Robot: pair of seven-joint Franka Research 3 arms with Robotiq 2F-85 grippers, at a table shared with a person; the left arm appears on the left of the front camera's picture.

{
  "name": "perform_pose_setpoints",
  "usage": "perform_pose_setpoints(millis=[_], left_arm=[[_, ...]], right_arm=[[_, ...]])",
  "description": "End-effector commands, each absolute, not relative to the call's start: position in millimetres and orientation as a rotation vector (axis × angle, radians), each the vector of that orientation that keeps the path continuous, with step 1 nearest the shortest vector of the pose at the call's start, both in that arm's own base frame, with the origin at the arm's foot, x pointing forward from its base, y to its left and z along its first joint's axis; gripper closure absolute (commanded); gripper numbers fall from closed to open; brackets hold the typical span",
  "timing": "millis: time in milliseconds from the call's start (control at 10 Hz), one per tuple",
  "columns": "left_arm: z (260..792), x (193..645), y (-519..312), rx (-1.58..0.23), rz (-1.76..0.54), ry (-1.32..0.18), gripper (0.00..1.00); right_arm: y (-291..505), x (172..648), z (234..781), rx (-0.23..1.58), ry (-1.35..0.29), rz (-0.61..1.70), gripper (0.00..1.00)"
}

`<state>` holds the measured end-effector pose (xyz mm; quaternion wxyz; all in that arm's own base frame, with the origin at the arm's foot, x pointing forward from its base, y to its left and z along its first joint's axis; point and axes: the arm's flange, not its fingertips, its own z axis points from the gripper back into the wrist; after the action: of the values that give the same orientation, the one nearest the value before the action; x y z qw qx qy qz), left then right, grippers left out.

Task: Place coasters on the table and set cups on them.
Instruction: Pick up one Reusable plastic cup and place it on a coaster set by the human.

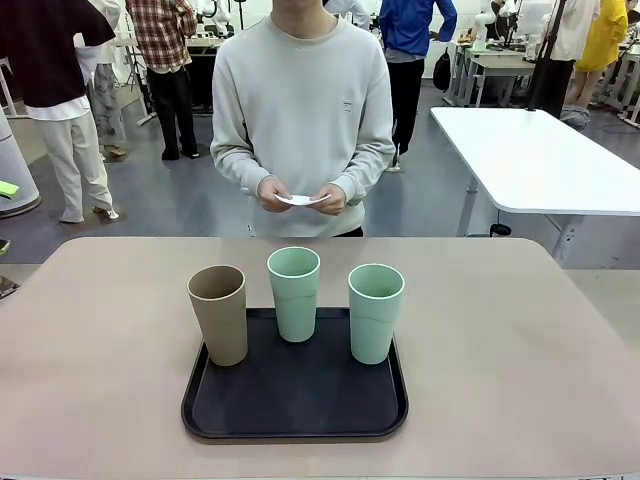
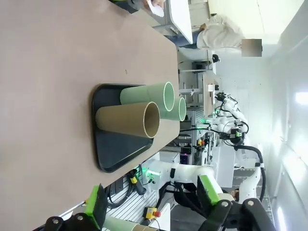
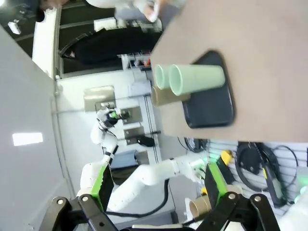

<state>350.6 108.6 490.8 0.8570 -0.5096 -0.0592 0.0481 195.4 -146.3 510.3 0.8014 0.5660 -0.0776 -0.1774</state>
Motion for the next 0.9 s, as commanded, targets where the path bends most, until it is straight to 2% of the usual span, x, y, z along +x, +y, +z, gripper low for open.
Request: perform_pose_setpoints(millis=[0,500,800], left_arm=[[484,352,116,-1.1,0.075,-0.106,0.0],[458,346,122,-1.071,0.14,-0.035,0.0],[462,339,123,-1.053,0.157,-0.054,0.0]], right_arm=[[-155,196,501,1.163,-0.127,-0.384,0.0],[-175,211,478,1.145,-0.113,-0.424,0.0],[-176,211,477,1.132,-0.096,-0.435,0.0]])
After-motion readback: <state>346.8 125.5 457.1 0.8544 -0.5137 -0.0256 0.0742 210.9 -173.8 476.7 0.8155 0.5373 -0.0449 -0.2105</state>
